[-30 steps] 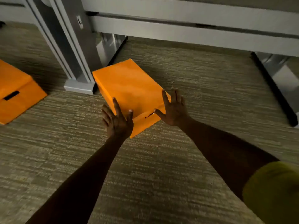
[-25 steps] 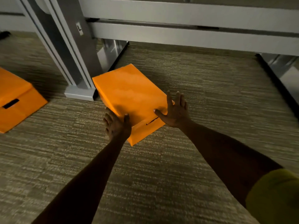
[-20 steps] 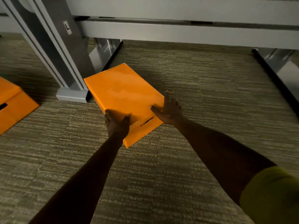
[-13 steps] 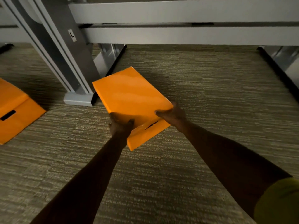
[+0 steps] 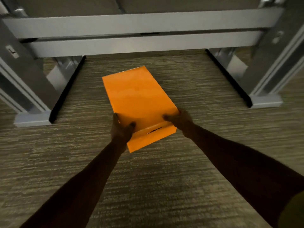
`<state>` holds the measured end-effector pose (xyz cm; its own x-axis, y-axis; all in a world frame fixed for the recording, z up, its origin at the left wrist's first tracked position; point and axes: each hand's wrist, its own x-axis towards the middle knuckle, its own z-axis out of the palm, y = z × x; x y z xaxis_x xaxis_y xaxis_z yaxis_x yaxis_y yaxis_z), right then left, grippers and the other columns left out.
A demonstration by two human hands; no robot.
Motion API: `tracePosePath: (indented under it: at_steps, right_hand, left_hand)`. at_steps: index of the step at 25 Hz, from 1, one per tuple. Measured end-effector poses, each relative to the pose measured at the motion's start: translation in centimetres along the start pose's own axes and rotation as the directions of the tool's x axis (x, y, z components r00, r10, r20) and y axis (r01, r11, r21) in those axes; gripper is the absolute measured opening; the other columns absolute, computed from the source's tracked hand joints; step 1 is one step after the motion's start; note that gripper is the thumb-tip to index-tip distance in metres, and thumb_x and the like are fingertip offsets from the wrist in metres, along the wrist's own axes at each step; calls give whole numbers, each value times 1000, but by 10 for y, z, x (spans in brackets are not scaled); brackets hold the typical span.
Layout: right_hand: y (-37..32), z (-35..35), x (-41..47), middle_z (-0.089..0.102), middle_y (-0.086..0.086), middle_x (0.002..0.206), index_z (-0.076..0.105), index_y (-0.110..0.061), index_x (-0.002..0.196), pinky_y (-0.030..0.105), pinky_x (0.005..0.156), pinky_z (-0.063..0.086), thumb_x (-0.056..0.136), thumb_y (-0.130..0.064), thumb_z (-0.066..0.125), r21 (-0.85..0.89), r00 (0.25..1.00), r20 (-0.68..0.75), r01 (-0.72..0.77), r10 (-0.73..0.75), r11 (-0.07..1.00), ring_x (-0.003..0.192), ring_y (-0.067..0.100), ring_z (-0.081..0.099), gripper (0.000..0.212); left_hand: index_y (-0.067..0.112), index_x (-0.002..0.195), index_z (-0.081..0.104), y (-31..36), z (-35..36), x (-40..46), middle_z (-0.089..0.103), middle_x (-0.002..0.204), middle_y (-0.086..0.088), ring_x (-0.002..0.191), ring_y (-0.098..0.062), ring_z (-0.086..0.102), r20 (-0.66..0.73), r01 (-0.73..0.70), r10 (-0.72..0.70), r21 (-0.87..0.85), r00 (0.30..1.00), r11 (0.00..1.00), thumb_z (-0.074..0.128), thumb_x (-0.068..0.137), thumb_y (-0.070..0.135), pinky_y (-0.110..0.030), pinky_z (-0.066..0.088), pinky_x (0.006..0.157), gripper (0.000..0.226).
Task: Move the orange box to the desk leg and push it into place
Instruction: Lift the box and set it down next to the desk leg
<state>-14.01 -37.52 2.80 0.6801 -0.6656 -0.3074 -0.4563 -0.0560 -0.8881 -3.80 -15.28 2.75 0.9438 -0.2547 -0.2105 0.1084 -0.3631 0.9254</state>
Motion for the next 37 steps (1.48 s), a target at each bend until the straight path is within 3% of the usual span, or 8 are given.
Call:
tracePosePath:
  at_steps: [6, 14, 26, 37]
  right_hand:
    - [39, -97, -33, 64, 12, 141, 56, -14, 145, 50, 103, 54, 78, -45, 89, -5, 968, -251, -16, 14, 1000, 126, 34, 62, 81]
    - [90, -190, -70, 69, 11, 130, 63, -15, 136, 49, 100, 54, 76, -52, 88, -6, 895, -443, -66, 57, 998, 118, 35, 65, 74]
    - [101, -266, -8, 71, 11, 129, 66, -16, 133, 54, 101, 56, 78, -48, 88, 19, 917, -395, -42, 46, 999, 117, 35, 67, 67]
    - [123, -311, 53, 66, 12, 132, 59, -16, 138, 54, 102, 54, 81, -41, 87, 86, 863, -497, -61, 96, 994, 120, 35, 63, 68]
  left_hand:
    - [25, 163, 16, 37, 85, -27, 37, 164, -12, 146, -37, 42, 187, -73, 63, 43, 980, 996, 75, 90, 23, -55, 42, 116, 94]
    - [21, 163, 17, 58, 181, -59, 35, 166, -12, 147, -35, 43, 363, -136, 107, 56, 926, 989, 77, 89, 25, -50, 41, 118, 95]
    - [20, 163, 20, 75, 281, -32, 35, 165, -12, 149, -34, 40, 343, -169, 123, 108, 931, 980, 75, 90, 32, -49, 39, 119, 92]
    - [21, 163, 16, 74, 372, 8, 36, 164, -15, 148, -36, 41, 388, -218, 162, 105, 907, 970, 74, 89, 39, -49, 38, 120, 96]
